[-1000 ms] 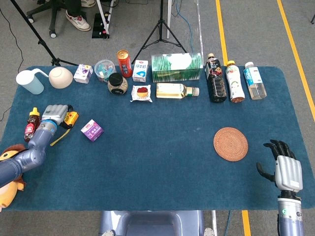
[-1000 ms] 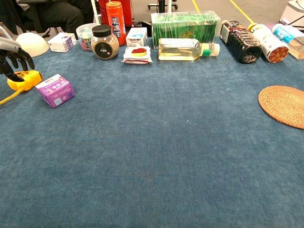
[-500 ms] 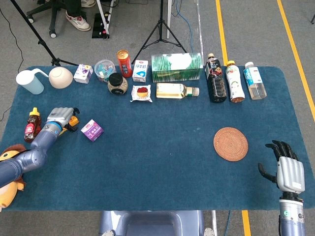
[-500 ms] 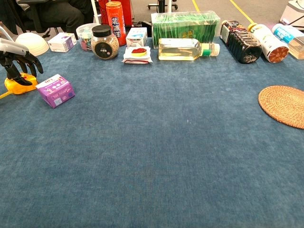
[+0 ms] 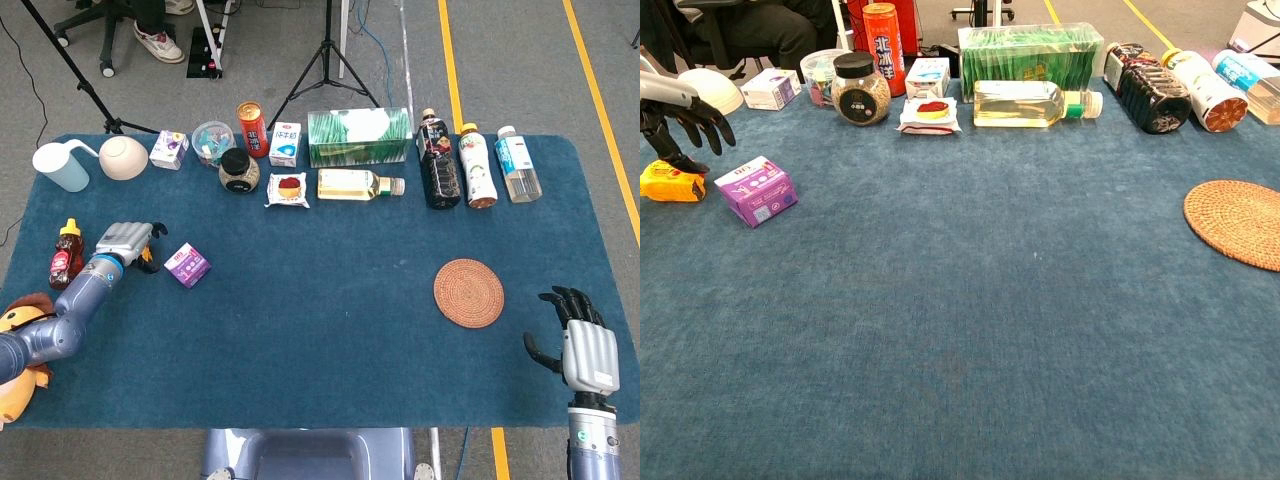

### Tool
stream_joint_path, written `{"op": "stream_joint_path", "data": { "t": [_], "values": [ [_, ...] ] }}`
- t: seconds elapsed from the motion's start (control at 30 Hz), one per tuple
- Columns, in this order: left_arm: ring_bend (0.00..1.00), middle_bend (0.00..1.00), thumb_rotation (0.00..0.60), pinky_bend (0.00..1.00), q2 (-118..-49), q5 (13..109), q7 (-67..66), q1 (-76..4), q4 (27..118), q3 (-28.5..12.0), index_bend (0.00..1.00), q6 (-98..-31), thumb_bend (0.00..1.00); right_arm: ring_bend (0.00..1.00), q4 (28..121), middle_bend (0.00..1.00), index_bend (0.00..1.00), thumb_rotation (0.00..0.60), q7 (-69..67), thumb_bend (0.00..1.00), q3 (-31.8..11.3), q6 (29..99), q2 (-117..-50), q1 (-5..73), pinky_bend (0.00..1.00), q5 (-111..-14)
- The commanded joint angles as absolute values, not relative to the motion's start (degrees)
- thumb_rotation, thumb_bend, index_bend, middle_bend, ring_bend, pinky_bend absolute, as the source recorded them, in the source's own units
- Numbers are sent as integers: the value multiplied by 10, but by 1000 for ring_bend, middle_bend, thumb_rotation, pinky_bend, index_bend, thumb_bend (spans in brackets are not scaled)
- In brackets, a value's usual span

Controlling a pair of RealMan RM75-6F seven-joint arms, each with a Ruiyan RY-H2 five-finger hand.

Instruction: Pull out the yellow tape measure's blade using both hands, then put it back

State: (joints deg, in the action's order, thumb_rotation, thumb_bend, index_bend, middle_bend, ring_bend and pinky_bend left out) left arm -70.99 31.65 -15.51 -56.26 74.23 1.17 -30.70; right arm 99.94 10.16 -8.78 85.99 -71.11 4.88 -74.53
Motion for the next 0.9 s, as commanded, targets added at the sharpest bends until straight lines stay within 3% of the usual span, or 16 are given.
{"op": "stream_joint_path", "data": {
  "t": [0.03, 0.3, 0.9],
  "values": [
    [187, 250, 600, 373, -709, 403, -133, -529, 751, -7, 189, -379, 286, 118, 1000, 175, 246, 541, 101, 333, -88, 860, -711, 49, 235, -746],
    [94, 162, 600, 306, -708, 445, -188, -512, 731, 20, 181, -409, 251, 118, 999, 175, 241, 543, 101, 333, -90, 856, -712, 52, 237, -747],
    [88, 148, 600, 297, -773, 403, -249, -492, 623, 28, 178, -377, 250, 118, 1005, 175, 234, 541, 98, 334, -92, 856, -707, 51, 239, -746]
  ]
}}
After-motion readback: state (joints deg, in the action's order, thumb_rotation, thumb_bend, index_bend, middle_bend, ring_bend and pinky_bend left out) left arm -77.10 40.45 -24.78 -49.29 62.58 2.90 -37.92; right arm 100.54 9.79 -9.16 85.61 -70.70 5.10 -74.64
